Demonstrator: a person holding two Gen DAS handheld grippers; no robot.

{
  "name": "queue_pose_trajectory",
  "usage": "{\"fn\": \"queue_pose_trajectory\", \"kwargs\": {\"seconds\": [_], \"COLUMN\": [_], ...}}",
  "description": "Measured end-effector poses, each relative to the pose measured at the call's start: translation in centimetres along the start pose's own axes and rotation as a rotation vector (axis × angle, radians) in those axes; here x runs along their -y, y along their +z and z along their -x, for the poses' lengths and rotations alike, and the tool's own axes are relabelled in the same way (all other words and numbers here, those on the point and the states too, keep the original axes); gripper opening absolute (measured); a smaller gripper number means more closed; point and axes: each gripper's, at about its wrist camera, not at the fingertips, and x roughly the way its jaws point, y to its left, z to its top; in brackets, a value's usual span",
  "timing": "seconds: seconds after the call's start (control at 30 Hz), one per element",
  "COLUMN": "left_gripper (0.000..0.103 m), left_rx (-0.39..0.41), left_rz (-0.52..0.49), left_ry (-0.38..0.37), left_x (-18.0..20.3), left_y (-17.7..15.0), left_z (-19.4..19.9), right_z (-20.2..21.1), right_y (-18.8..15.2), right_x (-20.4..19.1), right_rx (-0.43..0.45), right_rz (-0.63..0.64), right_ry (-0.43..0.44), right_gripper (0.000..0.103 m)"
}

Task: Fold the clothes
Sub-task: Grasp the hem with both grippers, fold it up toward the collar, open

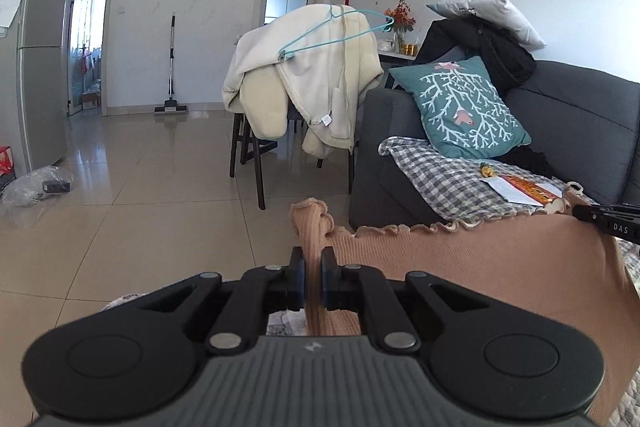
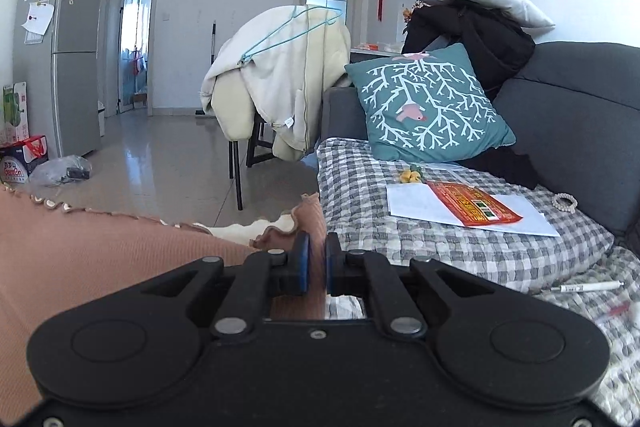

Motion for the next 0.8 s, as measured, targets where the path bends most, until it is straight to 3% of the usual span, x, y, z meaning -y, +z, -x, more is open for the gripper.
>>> {"fn": "queue_pose_trajectory", "kwargs": {"seconds": [0.23,0.43,0.5,0.6,0.7,0.8], "left_gripper": [0.007,0.009,0.024,0.046,0.062,0.07], "left_rx": [-0.073,-0.188,-0.203,-0.238,-0.285,-0.374], "left_rz": [-0.005,-0.02,-0.023,0.018,0.088,0.187], "left_ry": [0.038,0.085,0.106,0.138,0.109,0.049], "left_x": [-0.8,-0.6,-0.7,-1.4,-2.5,-3.4], "left_y": [-0.8,-1.7,-1.4,-0.2,0.7,0.7], "left_z": [-4.9,-7.8,-7.7,-6.4,-4.2,-1.3], "right_z": [-5.7,-9.2,-9.7,-8.5,-5.6,-3.3], "right_y": [-0.3,-1.0,-1.1,-0.1,1.2,1.9], "right_x": [-1.3,-1.0,-0.9,0.4,3.3,5.6], "right_rx": [-0.102,-0.272,-0.308,-0.278,-0.274,-0.298], "right_rz": [0.062,0.047,0.036,-0.022,-0.1,-0.166], "right_ry": [-0.013,-0.025,-0.037,-0.052,-0.056,-0.042], "right_gripper": [0.009,0.012,0.021,0.047,0.057,0.059]}}
